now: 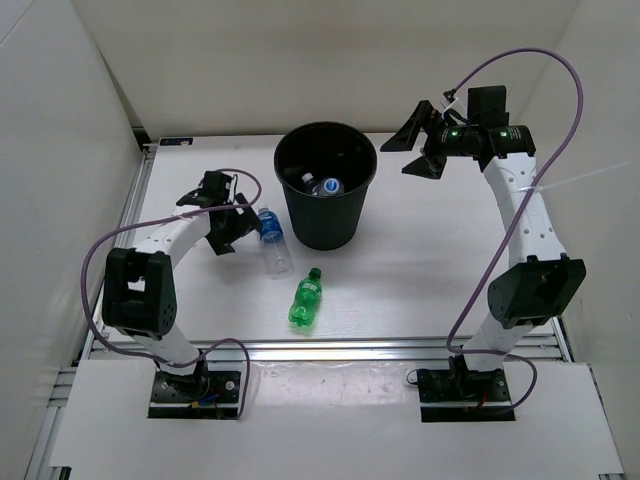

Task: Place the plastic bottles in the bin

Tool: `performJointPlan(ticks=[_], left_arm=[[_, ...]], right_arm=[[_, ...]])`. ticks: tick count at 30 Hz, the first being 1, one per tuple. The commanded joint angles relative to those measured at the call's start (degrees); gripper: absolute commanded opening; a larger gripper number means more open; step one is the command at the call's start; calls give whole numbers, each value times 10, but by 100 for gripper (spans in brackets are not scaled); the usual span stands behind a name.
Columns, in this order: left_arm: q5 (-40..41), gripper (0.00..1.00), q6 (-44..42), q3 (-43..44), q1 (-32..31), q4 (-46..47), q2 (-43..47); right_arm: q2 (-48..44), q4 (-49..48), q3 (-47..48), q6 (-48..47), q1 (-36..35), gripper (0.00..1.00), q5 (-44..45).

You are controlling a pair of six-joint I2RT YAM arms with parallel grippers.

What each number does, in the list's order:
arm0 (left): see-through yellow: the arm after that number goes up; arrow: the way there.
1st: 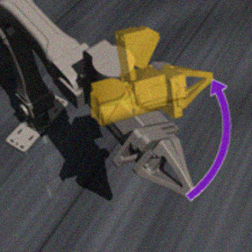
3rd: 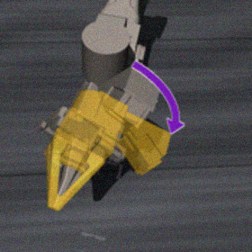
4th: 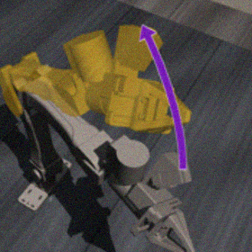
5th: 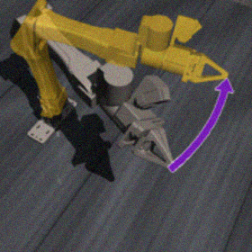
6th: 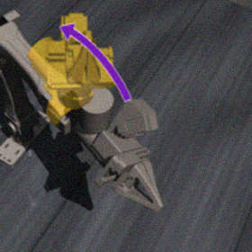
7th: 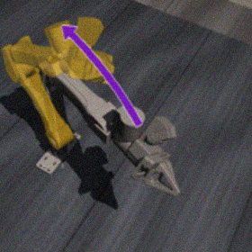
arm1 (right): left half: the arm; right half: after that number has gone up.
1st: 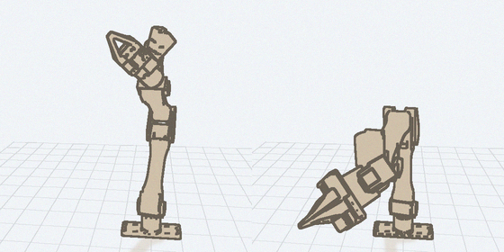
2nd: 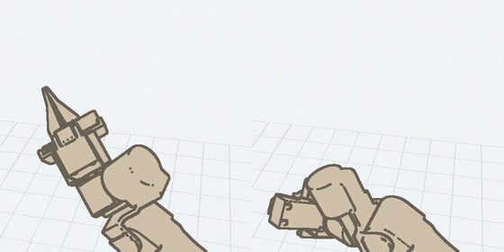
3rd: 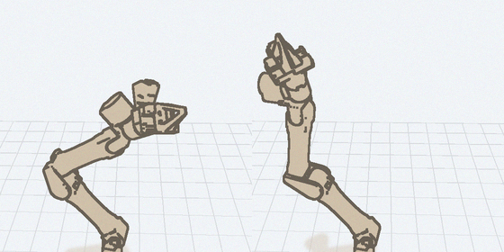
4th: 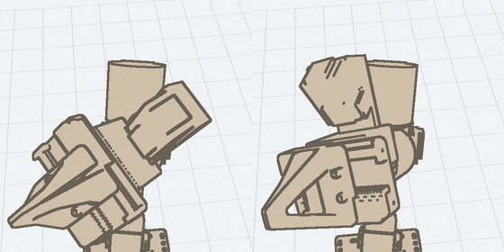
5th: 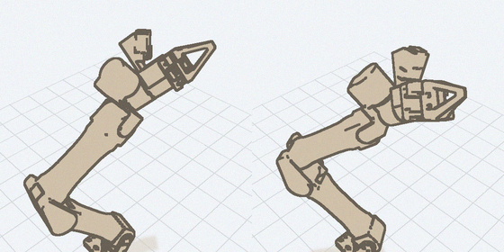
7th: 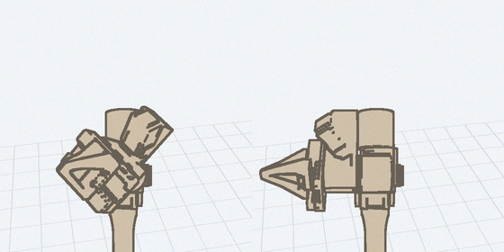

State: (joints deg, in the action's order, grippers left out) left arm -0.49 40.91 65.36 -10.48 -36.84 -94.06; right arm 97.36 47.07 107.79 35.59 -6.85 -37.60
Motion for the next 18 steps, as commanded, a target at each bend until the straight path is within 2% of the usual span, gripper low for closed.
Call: performJointPlan(ticks=[1, 13, 18], left_arm=[[-60, 100, -9, 11, 5, 58, 10], [-99, 100, -9, 62, -26, 80, -71], [-104, 99, -4, 48, -32, 80, -99]], right_arm=[[-2, -2, 19, -2, 2, 100, -13], [3, -2, 13, -2, 2, 100, -35], [13, -2, 19, -2, 2, 100, -35]])
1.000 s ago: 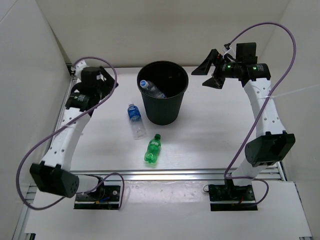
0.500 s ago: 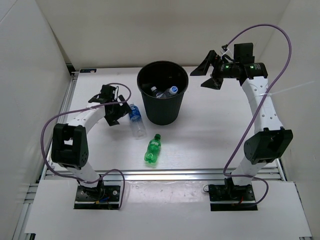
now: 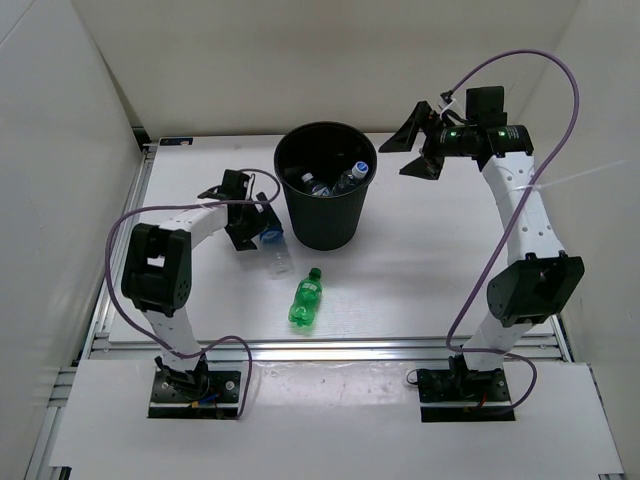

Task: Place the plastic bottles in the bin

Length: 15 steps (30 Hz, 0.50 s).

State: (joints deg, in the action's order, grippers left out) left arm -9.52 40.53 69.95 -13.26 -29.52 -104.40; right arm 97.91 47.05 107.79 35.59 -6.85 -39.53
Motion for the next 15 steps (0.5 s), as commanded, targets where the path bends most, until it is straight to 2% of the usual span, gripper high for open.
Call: performJointPlan(ticks=[1, 4, 8, 9, 11, 15], left_arm=[[-14, 99, 0, -3, -5, 7, 4], [-19, 87, 0, -22, 1, 7, -1], [-19, 49, -6, -37, 17, 7, 16], [-13, 44, -6, -37, 23, 7, 42], [17, 42, 7, -30, 34, 1, 75], [121, 40, 12, 63, 42, -7, 171]], right_arm=[[8, -2, 24, -2, 2, 100, -16], [13, -2, 24, -2, 2, 100, -16], [18, -2, 24, 3, 2, 100, -22], [18, -2, 24, 4, 2, 100, -27], [25, -2, 24, 4, 2, 100, -27], [30, -2, 24, 4, 2, 100, -27]])
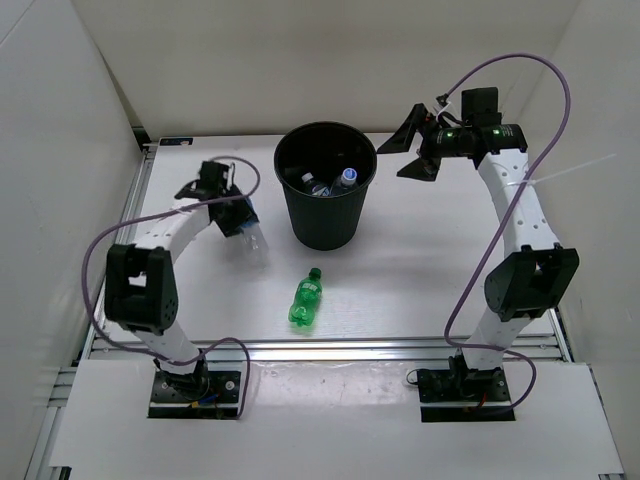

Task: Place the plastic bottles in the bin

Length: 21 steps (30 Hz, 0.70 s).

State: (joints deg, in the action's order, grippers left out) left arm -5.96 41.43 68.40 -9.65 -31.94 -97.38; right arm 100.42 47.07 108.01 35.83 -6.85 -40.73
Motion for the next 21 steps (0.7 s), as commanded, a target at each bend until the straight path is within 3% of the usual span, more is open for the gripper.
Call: performJointPlan(ticks=[1, 8, 13, 21], left_arm=[[97, 40, 8, 103, 6, 12, 120], [153, 45, -29, 367, -45, 7, 93], [90, 46, -42, 526, -84, 7, -18], [51, 56, -111, 537, -180, -11, -108]], right_arm=[[5, -2, 22, 1, 2, 100, -15], [5, -2, 22, 6, 2, 100, -10], [-7, -2, 17, 1, 2, 100, 4], [-43, -2, 0, -5, 2, 100, 28]])
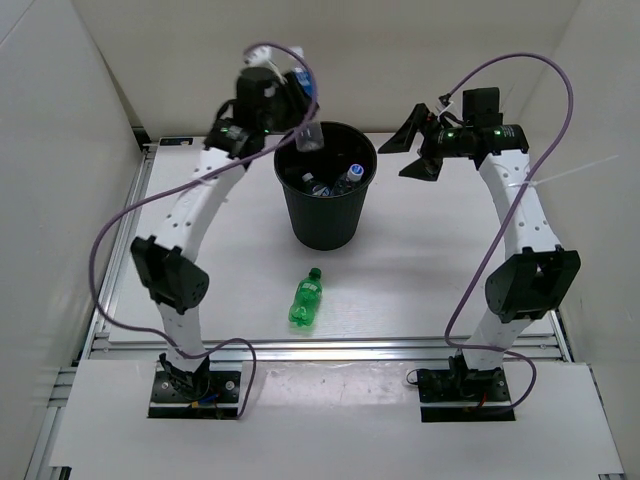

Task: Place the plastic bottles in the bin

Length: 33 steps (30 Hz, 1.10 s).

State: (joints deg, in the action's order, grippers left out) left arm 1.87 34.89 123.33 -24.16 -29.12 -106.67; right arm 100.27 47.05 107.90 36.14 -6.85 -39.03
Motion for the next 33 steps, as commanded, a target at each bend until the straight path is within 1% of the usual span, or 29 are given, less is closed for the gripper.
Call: performJointPlan(ticks=[1, 2, 3, 4, 6, 8, 9, 10, 11, 12, 13, 14, 15, 16, 18, 19, 20, 21, 22, 23, 24, 25, 26, 27, 28, 29, 30, 31, 33], left_arm=[[-22, 59, -55, -19, -41, -46, -15], [-22, 66, -62, -26, -41, -46, -15], [-22, 76, -62, -26, -47, -46, -7], [-22, 99, -70, -26, -48, -46, -1], [-22, 99, -83, -26, -48, -52, 27], [4, 99, -90, -33, -48, -52, 58], [21, 99, -90, -61, -48, -52, 102], [43, 99, -90, -80, -48, -52, 130], [105, 99, -84, -102, -48, -52, 159], [140, 99, -77, -153, -48, -52, 221], [169, 99, -63, -179, -48, -52, 253], [216, 99, -57, -206, -38, -52, 286], [236, 99, -57, -262, -33, -52, 348], [249, 99, -57, -291, -27, -52, 378], [284, 99, -57, -348, -14, -57, 436], [298, 99, -57, -399, -6, -69, 490], [310, 99, -45, -420, -6, -81, 515], [335, 99, -31, -438, -1, -99, 537], [345, 99, -15, -460, -1, -122, 571], [351, 99, 15, -468, 5, -176, 582], [351, 99, 30, -468, 5, -208, 589], [351, 99, 43, -468, 5, -242, 589], [351, 99, 71, -468, 5, -276, 589], [351, 99, 82, -468, 5, -336, 584], [351, 99, 91, -468, 10, -359, 584], [351, 99, 101, -468, 10, -379, 577], [351, 99, 117, -468, 10, -394, 577], [351, 99, 117, -468, 10, -407, 577], [351, 99, 117, -473, 10, -407, 596]], right_arm=[[-50, -2, -7, -8, 2, 100, 11], [-50, -2, -7, -13, 2, 100, 11], [-59, -2, -19, -13, 2, 100, 18], [-64, -2, -19, -13, 2, 100, 18], [-73, -2, -33, -13, 2, 100, 34], [-89, -2, -51, -13, 2, 100, 34], [-101, -2, -61, -6, 2, 100, 34], [-109, -2, -75, 7, 2, 100, 46], [-120, -8, -112, 16, 2, 100, 60], [-144, -15, -135, 27, 2, 100, 71], [-154, -29, -156, 38, 2, 100, 79], [-163, -40, -178, 59, 2, 100, 84], [-189, -56, -232, 68, 2, 100, 84], [-204, -100, -263, 78, 2, 100, 84], [-249, -138, -324, 100, 2, 100, 78], [-266, -158, -389, 125, 2, 100, 78], [-284, -198, -423, 138, -5, 100, 78], [-316, -215, -454, 148, -14, 100, 85], [-329, -227, -482, 165, -21, 100, 91], [-339, -249, -531, 171, -42, 100, 91], [-346, -259, -553, 176, -55, 100, 98], [-346, -269, -571, 176, -70, 100, 98], [-332, -274, -582, 182, -108, 100, 103], [-320, -274, -588, 170, -132, 100, 112], [-307, -268, -581, 159, -157, 100, 126], [-280, -259, -570, 147, -215, 100, 148], [-266, -244, -559, 127, -243, 100, 203], [-253, -244, -537, 122, -290, 100, 222], [-208, -232, -512, 115, -322, 100, 244]])
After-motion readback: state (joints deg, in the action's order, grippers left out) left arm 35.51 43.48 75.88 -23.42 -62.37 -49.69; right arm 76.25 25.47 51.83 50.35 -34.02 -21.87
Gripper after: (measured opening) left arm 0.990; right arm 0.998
